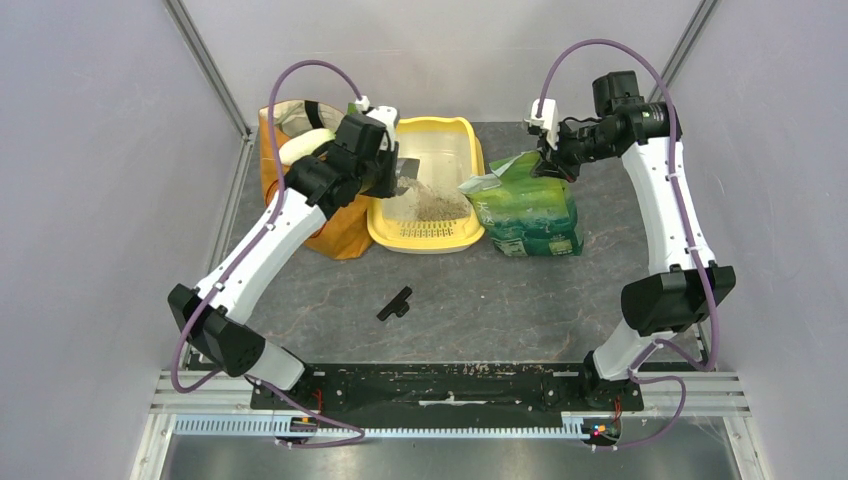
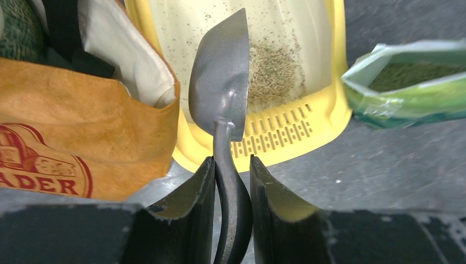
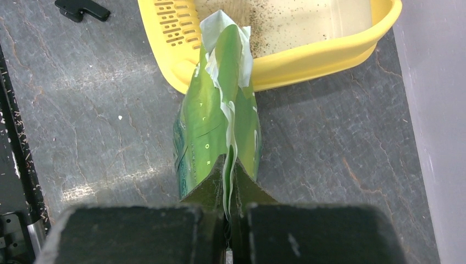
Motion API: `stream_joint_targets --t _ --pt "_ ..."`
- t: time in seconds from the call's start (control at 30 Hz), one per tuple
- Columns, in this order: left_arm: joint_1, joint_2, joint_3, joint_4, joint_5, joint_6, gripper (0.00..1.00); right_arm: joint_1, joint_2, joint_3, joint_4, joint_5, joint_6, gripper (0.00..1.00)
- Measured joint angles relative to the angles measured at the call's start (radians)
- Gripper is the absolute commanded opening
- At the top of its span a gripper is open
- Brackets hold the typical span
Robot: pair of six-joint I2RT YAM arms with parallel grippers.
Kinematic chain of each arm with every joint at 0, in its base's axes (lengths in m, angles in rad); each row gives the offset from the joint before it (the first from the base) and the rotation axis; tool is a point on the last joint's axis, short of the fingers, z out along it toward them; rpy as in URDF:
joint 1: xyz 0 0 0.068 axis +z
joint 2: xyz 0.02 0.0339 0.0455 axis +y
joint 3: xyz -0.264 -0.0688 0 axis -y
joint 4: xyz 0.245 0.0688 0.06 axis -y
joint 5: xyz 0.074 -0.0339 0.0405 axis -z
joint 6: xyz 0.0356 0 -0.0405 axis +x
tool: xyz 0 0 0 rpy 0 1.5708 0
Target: Fill the litter box with clean litter
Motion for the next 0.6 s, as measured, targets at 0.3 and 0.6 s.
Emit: stream_joint_targets --t 0.3,0.6 --pt "-0.105 0.034 0.000 0.018 -0.175 0.187 0.02 -0.017 -0.068 -0.071 -0.025 0.000 -0.059 0.00" --pt "-0.109 0.037 0.001 0.023 -0.092 0.231 0.02 -0.025 -0.232 -0.292 -0.047 0.007 -0.135 0.00"
